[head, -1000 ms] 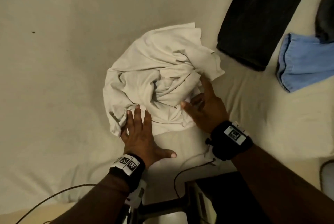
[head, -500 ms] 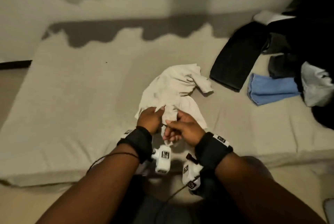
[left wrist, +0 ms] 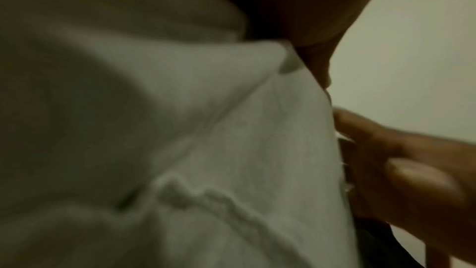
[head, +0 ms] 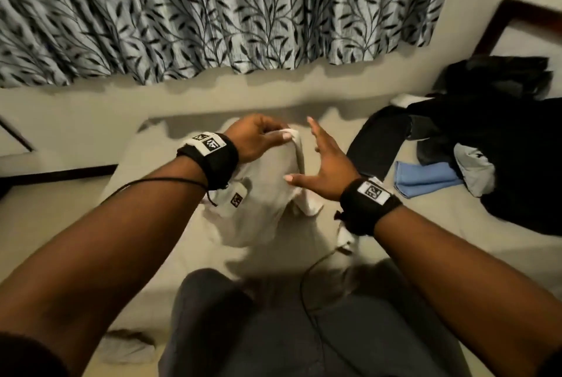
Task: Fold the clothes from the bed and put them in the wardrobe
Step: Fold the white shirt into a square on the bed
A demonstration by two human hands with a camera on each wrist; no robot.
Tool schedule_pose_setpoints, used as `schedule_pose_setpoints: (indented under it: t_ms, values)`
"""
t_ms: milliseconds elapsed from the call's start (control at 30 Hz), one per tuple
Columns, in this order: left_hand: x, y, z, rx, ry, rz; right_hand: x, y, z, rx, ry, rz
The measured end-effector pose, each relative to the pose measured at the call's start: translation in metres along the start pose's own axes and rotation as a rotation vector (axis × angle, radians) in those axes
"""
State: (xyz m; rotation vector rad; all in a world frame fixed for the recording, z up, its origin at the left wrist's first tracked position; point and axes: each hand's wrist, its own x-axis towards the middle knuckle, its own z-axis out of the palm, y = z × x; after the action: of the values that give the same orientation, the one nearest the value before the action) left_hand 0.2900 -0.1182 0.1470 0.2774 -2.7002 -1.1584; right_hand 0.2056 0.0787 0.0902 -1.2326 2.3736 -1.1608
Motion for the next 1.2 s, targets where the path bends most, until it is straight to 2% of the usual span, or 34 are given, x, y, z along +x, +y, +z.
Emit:
schedule_pose_setpoints:
  t_ms: [67, 133, 167, 200, 233, 267, 300, 333, 400, 433, 467, 500, 533, 600, 633, 700, 767, 800, 867, 933, 967, 1033, 1100, 1200]
  values:
    - [-0.003, 0.021, -0.014, 0.018, -0.022, 0.097, 0.024, -0.034, -0.016, 0.031, -0.011, -0.126]
    - [-0.011, 0.032, -0.040, 0.219, 0.023, 0.152, 0.037, -0.059, -0.033, -0.021, 0.002, -0.168]
    - [-0.015, 0.031, -0.055, 0.431, 0.010, 0.130, 0.043, -0.065, -0.041, -0.015, 0.039, -0.187]
    - [-0.019, 0.026, -0.066, 0.667, -0.050, 0.048, 0.047, -0.069, -0.050, 0.013, 0.080, -0.194]
    - [-0.023, 0.016, -0.074, 0.804, -0.134, -0.063, 0.051, -0.071, -0.059, 0.052, 0.118, -0.197]
    - [-0.027, 0.000, -0.079, 0.789, -0.199, -0.125, 0.054, -0.072, -0.068, 0.066, 0.137, -0.201]
    - [-0.032, -0.014, -0.081, 0.650, -0.234, -0.134, 0.056, -0.070, -0.075, 0.057, 0.150, -0.201]
    - [-0.036, -0.024, -0.080, 0.378, -0.198, -0.121, 0.060, -0.067, -0.082, 0.023, 0.179, -0.195]
    - [-0.042, -0.020, -0.066, -0.162, -0.012, -0.121, 0.067, -0.054, -0.090, -0.139, 0.296, -0.125]
    - [-0.040, -0.012, -0.056, -0.346, 0.074, -0.124, 0.066, -0.049, -0.091, -0.211, 0.384, -0.070]
    - [-0.034, -0.006, -0.047, -0.464, 0.150, -0.132, 0.061, -0.046, -0.088, -0.235, 0.477, -0.022]
    - [-0.027, 0.004, -0.038, -0.538, 0.214, -0.126, 0.053, -0.047, -0.080, -0.189, 0.521, -0.039]
    - [-0.020, 0.013, -0.030, -0.584, 0.262, -0.126, 0.043, -0.050, -0.067, -0.089, 0.504, -0.122]
    - [-0.009, 0.029, -0.021, -0.666, 0.265, -0.111, 0.022, -0.066, -0.038, 0.091, 0.311, -0.279]
    - [-0.006, 0.035, -0.020, -0.704, 0.247, -0.125, 0.017, -0.070, -0.026, 0.126, 0.229, -0.287]
    - [-0.005, 0.037, -0.019, -0.862, 0.168, -0.148, 0.021, -0.069, -0.014, 0.233, 0.221, -0.238]
    - [-0.008, 0.030, -0.016, -1.120, 0.066, -0.091, 0.037, -0.065, -0.017, 0.429, 0.207, -0.198]
    - [-0.011, 0.025, -0.015, -1.144, 0.034, -0.063, 0.047, -0.062, -0.018, 0.505, 0.188, -0.190]
    - [-0.013, 0.013, -0.010, -0.932, 0.020, -0.055, 0.062, -0.065, -0.025, 0.596, 0.141, -0.154]
    - [-0.014, 0.004, -0.009, -0.685, 0.111, -0.140, 0.073, -0.068, -0.032, 0.720, 0.113, -0.097]
    - [-0.015, -0.002, -0.012, -0.653, 0.155, -0.186, 0.079, -0.066, -0.038, 0.832, 0.109, -0.026]
    - [-0.022, -0.009, -0.027, -0.579, 0.252, -0.243, 0.086, -0.064, -0.058, 0.855, 0.227, 0.077]
    - [-0.028, -0.016, -0.049, -0.338, 0.376, -0.314, 0.093, -0.051, -0.087, 0.763, 0.368, 0.125]
    - [-0.039, -0.019, -0.088, 0.027, 0.455, -0.403, 0.090, -0.039, -0.125, 0.449, 0.449, -0.051]
